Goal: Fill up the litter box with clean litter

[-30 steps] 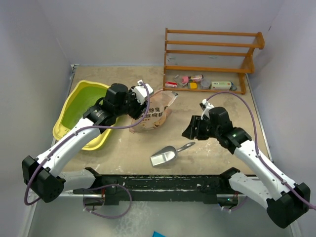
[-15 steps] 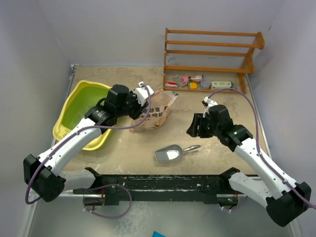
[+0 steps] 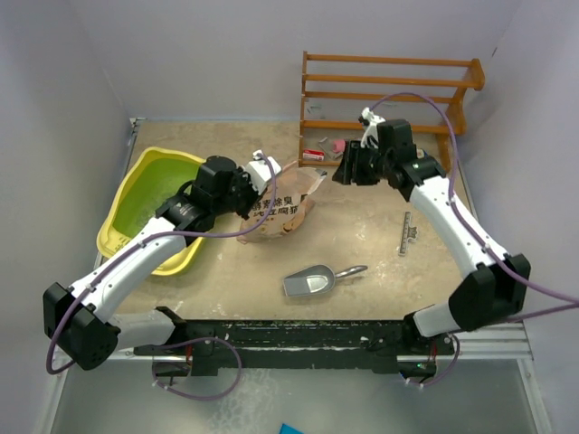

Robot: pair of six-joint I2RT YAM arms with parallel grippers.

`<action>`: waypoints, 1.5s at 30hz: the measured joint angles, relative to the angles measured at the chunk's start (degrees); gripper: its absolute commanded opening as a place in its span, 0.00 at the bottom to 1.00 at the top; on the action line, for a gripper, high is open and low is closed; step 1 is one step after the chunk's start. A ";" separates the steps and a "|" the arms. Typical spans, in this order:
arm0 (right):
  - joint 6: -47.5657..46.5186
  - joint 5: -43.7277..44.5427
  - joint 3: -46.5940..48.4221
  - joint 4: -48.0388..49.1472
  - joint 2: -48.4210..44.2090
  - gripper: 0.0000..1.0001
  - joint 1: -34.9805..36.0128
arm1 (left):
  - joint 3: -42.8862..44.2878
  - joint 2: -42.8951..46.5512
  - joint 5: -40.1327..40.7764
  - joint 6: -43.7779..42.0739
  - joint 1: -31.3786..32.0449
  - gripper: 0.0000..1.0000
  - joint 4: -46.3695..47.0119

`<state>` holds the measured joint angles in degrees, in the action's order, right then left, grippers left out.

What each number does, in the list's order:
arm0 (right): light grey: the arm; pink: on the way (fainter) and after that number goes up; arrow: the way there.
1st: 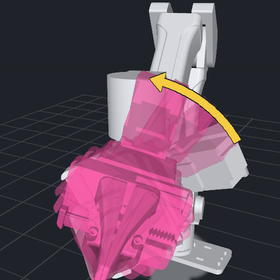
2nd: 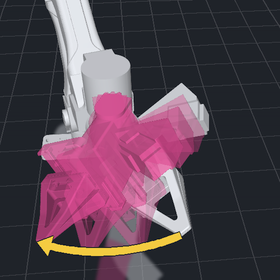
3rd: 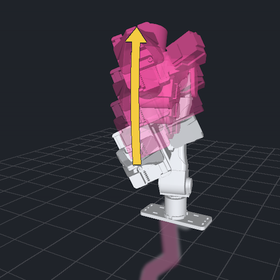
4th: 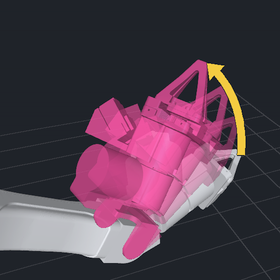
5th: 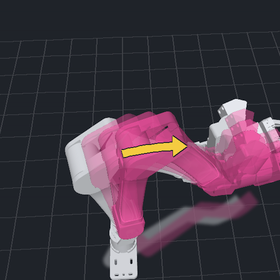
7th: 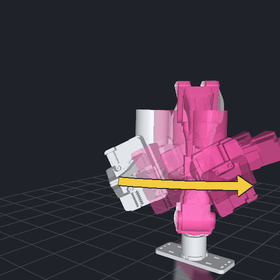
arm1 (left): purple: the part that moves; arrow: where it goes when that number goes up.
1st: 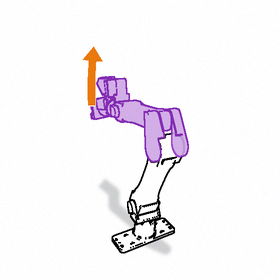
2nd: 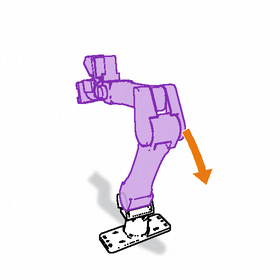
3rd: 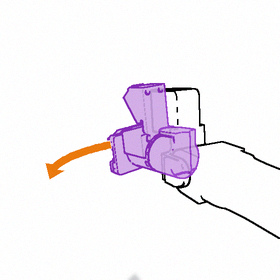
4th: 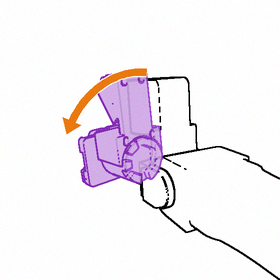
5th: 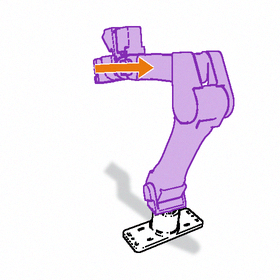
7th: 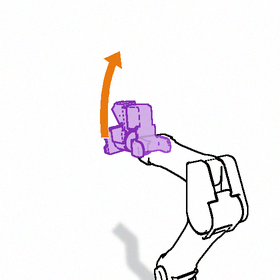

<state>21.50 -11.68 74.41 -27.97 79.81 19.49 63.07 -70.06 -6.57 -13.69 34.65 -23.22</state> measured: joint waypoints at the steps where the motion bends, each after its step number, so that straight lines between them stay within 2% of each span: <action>1: -0.81 -1.14 2.82 0.04 2.10 0.50 -0.22 | 0.00 0.11 0.13 0.20 0.00 0.00 0.07; 4: -3.26 -4.83 10.21 0.20 8.24 0.49 -0.37 | 0.00 0.50 0.44 0.66 0.00 0.00 0.07; 8: -5.70 -8.59 14.38 -0.55 13.57 0.50 -0.37 | 0.00 0.57 0.63 0.85 0.00 0.00 0.04; 20: -10.78 -10.82 14.62 -2.56 18.91 0.56 -0.31 | 0.02 0.55 0.59 1.09 0.00 0.00 0.04; 29: -11.72 -12.13 14.97 1.68 23.10 0.53 0.02 | 0.04 -0.26 0.39 1.11 0.00 0.00 0.70; 30: -11.85 -12.11 15.39 1.66 24.00 0.48 0.11 | 0.04 -0.33 0.39 1.11 0.00 0.00 0.85; 31: -12.07 -12.09 16.02 1.57 24.96 0.36 0.20 | 0.04 -0.44 0.39 1.11 0.00 0.00 1.03; 32: -12.26 -12.04 16.72 1.57 25.90 0.13 0.35 | 0.04 -0.44 0.37 1.11 0.00 0.00 1.11; 33: -12.68 -12.00 17.44 1.55 26.77 0.00 0.48 | 0.04 -0.46 0.37 1.11 0.00 0.00 1.27; 40: -12.92 -7.39 19.45 -0.72 27.34 0.00 1.97 | 0.48 -1.49 1.49 0.81 0.00 0.00 1.77; 45: -12.00 -2.47 9.27 -0.20 17.14 0.00 2.27 | 1.81 -3.74 2.62 -0.90 0.07 0.00 2.51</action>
<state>9.50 -14.15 83.68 -28.16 96.95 21.76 64.88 -73.80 -3.95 -14.59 34.72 -20.71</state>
